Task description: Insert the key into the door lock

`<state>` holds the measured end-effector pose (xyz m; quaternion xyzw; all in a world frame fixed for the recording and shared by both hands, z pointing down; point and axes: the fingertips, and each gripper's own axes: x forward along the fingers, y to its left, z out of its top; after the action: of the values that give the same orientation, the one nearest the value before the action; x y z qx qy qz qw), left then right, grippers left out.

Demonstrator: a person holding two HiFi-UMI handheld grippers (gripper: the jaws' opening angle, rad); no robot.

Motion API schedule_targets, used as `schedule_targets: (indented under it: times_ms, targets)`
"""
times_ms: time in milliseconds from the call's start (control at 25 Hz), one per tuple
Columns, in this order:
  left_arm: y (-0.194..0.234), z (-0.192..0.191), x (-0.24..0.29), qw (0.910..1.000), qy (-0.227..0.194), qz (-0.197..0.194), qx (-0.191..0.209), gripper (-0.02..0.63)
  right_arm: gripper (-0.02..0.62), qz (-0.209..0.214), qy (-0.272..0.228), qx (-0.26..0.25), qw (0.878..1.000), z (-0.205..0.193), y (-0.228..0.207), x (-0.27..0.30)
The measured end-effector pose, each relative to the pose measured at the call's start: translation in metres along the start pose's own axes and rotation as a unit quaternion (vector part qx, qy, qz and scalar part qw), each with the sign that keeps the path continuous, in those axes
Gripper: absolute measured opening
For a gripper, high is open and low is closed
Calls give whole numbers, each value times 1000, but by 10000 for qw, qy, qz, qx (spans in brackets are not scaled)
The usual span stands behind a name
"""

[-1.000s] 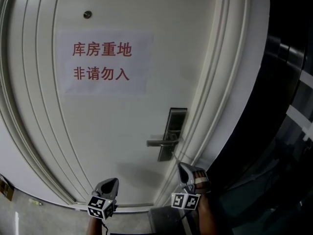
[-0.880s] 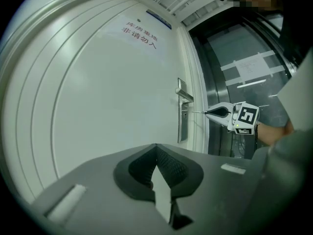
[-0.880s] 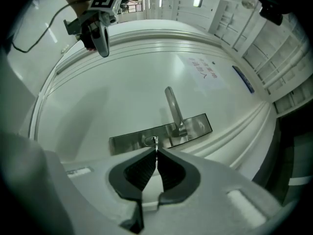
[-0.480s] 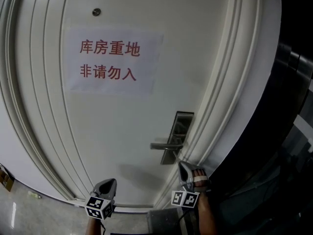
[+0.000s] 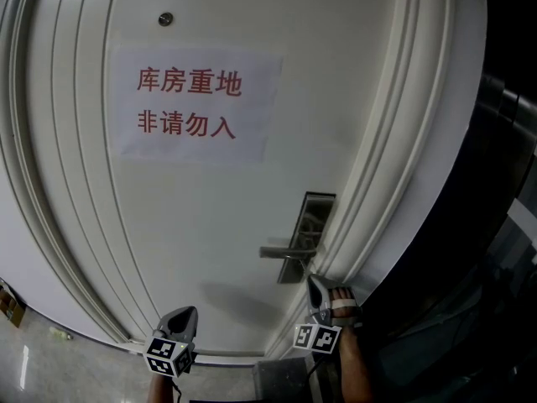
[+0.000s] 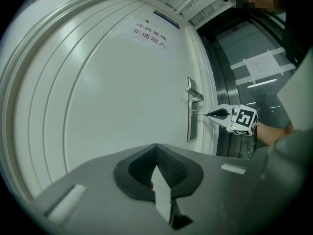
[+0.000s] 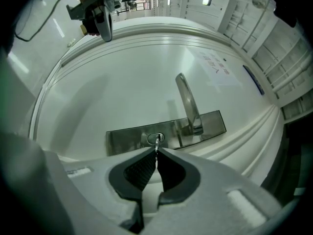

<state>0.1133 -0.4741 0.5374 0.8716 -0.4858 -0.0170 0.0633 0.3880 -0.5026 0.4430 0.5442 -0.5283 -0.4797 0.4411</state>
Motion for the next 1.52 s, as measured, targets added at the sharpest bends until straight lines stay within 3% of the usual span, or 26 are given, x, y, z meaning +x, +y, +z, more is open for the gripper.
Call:
schedule_targets:
  times_ms: [880, 1520]
  targets:
    - [18, 0, 2, 9999, -38, -119, -102, 2, 11, 50, 684, -290, 9972, 2, -4, 4]
    - [32, 0, 3, 9996, -75, -206, -193, 2, 12, 6, 832, -414, 9957, 14, -4, 22]
